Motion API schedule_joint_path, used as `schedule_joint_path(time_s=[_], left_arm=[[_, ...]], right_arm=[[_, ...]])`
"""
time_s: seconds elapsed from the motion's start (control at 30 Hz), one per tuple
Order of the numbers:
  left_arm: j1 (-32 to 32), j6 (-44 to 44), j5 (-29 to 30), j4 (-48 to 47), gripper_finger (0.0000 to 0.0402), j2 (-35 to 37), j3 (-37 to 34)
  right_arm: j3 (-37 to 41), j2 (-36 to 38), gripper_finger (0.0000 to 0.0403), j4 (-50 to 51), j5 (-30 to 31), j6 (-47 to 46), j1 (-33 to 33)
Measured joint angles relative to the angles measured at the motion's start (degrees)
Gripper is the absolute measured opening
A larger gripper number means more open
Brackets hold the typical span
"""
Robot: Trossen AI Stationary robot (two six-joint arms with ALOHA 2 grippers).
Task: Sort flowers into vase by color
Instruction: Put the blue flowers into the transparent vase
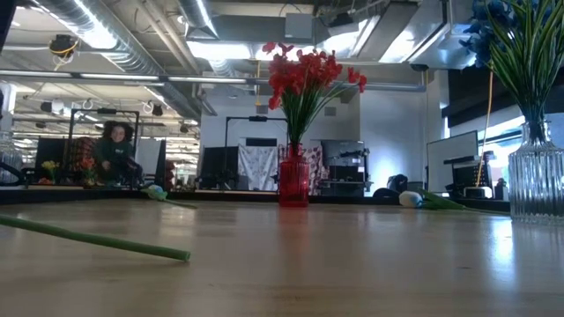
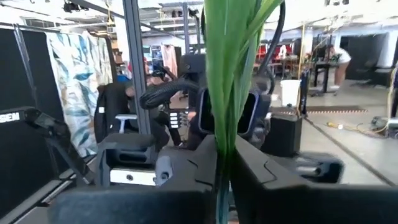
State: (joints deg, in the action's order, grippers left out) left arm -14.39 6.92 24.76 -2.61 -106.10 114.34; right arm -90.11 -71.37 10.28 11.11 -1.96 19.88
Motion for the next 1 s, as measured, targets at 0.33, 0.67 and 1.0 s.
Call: schedule_joint_path(time_s=[0.33,0.67,1.0], left_arm=[[-0.24,-0.15,2.87,-3.5,0.0007,-0.02,0.0],[-0.52,1.59,6.59,-12.07,0.0006,0.0,0.0],[-0.72,1.74,7.86,-18.86,0.0005,0.0,0.0]], right_arm=[[-0.02,0.18,0.0082,2.73,3.29,-0.54,0.0],[-0.02,1.11,0.0163,5.48,2.96,-4.1,-0.02],[-0.02,1.13,0.0145,5.31,5.77,-8.29,-0.02]])
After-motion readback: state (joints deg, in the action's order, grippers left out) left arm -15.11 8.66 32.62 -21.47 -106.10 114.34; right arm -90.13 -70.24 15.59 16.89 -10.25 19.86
